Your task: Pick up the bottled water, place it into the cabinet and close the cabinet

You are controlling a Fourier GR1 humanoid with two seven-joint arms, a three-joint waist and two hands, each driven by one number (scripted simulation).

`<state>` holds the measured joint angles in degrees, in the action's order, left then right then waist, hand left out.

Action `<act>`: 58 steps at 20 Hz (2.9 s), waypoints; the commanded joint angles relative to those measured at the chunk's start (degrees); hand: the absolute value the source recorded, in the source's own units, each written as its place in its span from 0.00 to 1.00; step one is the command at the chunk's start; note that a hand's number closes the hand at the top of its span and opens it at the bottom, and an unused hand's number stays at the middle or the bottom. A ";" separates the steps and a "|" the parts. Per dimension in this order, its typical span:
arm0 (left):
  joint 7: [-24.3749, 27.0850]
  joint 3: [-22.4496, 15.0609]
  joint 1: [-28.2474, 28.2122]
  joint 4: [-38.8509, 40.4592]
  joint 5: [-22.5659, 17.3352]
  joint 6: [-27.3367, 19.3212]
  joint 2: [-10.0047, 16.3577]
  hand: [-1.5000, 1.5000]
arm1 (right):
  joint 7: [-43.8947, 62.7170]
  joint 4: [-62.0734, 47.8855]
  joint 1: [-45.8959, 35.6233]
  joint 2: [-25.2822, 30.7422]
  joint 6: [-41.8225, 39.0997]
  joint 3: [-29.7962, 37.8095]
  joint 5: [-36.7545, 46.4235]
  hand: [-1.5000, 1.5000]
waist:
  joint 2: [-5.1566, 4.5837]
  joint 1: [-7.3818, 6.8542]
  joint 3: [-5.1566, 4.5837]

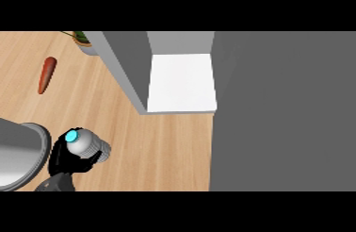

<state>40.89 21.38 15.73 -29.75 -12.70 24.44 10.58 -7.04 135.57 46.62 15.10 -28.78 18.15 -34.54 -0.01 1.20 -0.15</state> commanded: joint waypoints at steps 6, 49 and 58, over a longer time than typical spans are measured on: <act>2.55 -2.46 1.14 -5.37 1.62 -1.71 0.11 1.00 | 3.03 11.88 5.35 1.55 1.12 4.23 -10.16 0.00 | 0.20 -0.19 0.06; -24.38 -36.79 27.08 -14.83 -7.38 -55.29 -10.58 1.00 | 1.54 8.23 4.72 5.00 1.31 6.22 -15.23 0.00 | -0.42 1.62 0.02; -17.81 -36.04 34.56 -2.52 -12.94 -55.35 -10.58 1.00 | 2.46 7.70 3.56 4.63 1.47 3.68 -14.65 0.00 | -0.72 2.15 0.00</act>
<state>19.81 -14.33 48.10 -36.64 -23.47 -30.33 0.01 -9.00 134.02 48.46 19.39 -30.49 21.28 -42.98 -0.57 3.06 -0.12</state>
